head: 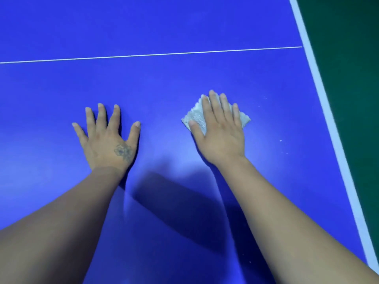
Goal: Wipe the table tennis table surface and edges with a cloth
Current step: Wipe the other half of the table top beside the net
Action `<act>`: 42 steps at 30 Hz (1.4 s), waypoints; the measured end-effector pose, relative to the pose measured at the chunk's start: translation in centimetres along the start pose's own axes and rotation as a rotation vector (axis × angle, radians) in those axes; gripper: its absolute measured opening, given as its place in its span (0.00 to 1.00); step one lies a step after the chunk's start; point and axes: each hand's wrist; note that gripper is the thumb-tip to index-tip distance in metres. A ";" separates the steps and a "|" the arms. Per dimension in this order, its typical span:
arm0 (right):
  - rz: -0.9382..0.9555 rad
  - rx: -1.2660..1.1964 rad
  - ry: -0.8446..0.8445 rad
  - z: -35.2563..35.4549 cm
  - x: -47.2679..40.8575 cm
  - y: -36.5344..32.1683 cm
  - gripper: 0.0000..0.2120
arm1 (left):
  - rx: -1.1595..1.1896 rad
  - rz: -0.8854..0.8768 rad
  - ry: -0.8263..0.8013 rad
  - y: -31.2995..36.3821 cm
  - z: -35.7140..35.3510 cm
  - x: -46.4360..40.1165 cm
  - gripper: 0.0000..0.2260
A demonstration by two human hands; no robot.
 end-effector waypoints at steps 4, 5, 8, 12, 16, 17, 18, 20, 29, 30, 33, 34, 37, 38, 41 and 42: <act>-0.143 0.016 -0.006 1.5 1.7 4.3 0.37 | 0.100 -0.152 0.095 6.4 0.8 1.4 0.31; -0.178 0.020 0.002 1.7 1.1 5.1 0.38 | 0.123 -0.185 0.099 8.7 0.4 2.4 0.30; -0.272 0.001 0.022 2.1 -2.2 6.6 0.39 | 0.093 -0.193 0.056 13.0 -1.8 5.3 0.32; -0.326 -0.022 0.012 1.7 -9.3 5.9 0.38 | 0.031 -0.155 0.041 13.2 -2.9 5.2 0.33; -0.216 -0.032 0.013 1.0 -13.6 2.9 0.38 | 0.005 -0.140 0.034 13.7 -2.8 5.0 0.34; -0.176 -0.030 0.011 0.7 -13.3 2.1 0.38 | -0.002 -0.146 0.027 13.6 -2.8 5.2 0.34; -0.129 -0.036 0.011 0.4 -12.8 1.4 0.37 | -0.004 -0.152 0.022 13.5 -2.9 5.2 0.34; -0.028 -0.035 0.030 0.0 -10.2 0.7 0.36 | -0.006 -0.152 -0.004 13.4 -3.0 5.2 0.34; -0.104 0.019 0.045 1.8 -2.8 7.4 0.36 | 0.057 -0.161 -0.010 13.3 -2.8 5.2 0.32; -0.132 0.014 0.042 2.1 -3.6 8.1 0.36 | 0.053 -0.159 -0.012 13.3 -2.8 5.2 0.32; -0.248 -0.027 0.053 2.7 -7.5 9.3 0.37 | 0.046 -0.156 -0.010 13.4 -2.8 5.1 0.32; -0.283 -0.031 0.065 2.7 -8.9 9.3 0.37 | 0.045 -0.157 -0.007 13.4 -2.8 5.1 0.32; -0.310 -0.036 0.066 2.1 -12.8 8.2 0.38 | 0.044 -0.159 0.010 13.4 -2.9 5.2 0.32; -0.289 -0.039 0.045 2.0 -13.8 7.4 0.38 | 0.046 -0.158 0.018 13.4 -2.9 5.3 0.31; -0.170 -0.054 -0.012 1.6 -15.2 4.0 0.37 | 0.064 -0.156 0.039 13.3 -2.8 5.3 0.30; -0.123 -0.054 -0.015 1.3 -14.8 3.0 0.37 | 0.072 -0.156 0.041 13.3 -2.8 5.3 0.30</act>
Point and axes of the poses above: each hand's wrist, its own x-axis away from the middle knuckle, its own z-axis out of the back of the hand, y = z × x, and after that the axes turned 4 degrees about -x, right-handed
